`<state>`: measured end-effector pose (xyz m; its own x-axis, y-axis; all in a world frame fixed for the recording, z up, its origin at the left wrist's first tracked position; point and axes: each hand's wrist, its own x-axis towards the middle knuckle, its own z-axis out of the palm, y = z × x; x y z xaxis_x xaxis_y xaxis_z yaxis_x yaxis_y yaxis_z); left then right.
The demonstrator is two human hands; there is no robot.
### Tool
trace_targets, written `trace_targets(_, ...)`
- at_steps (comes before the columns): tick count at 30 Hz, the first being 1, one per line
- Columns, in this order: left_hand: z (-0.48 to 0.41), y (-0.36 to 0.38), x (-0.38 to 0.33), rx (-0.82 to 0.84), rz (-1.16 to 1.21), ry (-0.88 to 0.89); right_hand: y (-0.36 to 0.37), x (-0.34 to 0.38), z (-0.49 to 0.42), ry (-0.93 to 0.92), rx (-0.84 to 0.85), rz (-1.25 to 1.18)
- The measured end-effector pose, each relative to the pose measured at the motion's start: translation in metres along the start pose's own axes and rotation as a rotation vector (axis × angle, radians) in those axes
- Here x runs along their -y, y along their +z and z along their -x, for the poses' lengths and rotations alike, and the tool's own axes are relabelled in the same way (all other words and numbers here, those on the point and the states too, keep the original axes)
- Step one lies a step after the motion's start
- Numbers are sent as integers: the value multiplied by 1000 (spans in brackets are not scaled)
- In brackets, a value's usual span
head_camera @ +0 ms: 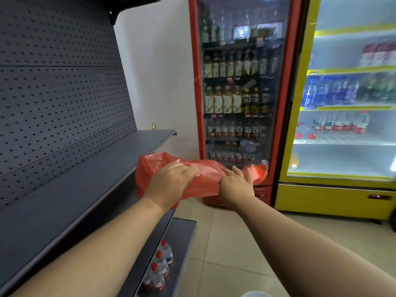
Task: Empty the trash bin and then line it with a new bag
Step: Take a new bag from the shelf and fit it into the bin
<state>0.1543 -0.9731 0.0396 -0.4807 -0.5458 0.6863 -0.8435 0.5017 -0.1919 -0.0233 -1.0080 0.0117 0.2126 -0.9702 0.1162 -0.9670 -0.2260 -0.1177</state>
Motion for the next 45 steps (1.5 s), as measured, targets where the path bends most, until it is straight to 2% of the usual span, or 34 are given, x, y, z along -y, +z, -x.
trace_targets(5,-9,36,-24,-20,78,80,4,-57,18,201,159,86)
trace_targets(9,-20,61,-53,93,168,65,10,-106,36,312,211,140)
trace_targets(15,-41,90,-111,173,263,40,15,-184,61,417,255,-43)
trace_targets(18,-49,106,-133,237,285,81,15,-223,68,449,331,-111)
trace_targets(21,-47,122,-152,338,324,138,11,-257,76,515,378,-176)
trace_targets(23,-46,133,-163,415,298,205,12,-282,79,595,340,-327)
trace_targets(25,-45,142,-176,604,270,212,15,-303,82,654,250,-536)
trace_targets(27,-43,149,-191,749,223,236,19,-317,84,698,180,-647)
trace_targets(32,-33,158,-225,917,190,206,28,-335,85,628,211,-532)
trace_targets(39,-4,173,-252,1054,154,64,43,-349,76,519,168,-543)
trace_targets(41,8,177,-254,1043,153,43,48,-350,73,490,154,-568)
trace_targets(45,20,180,-258,1117,114,-162,59,-344,69,402,182,-616)
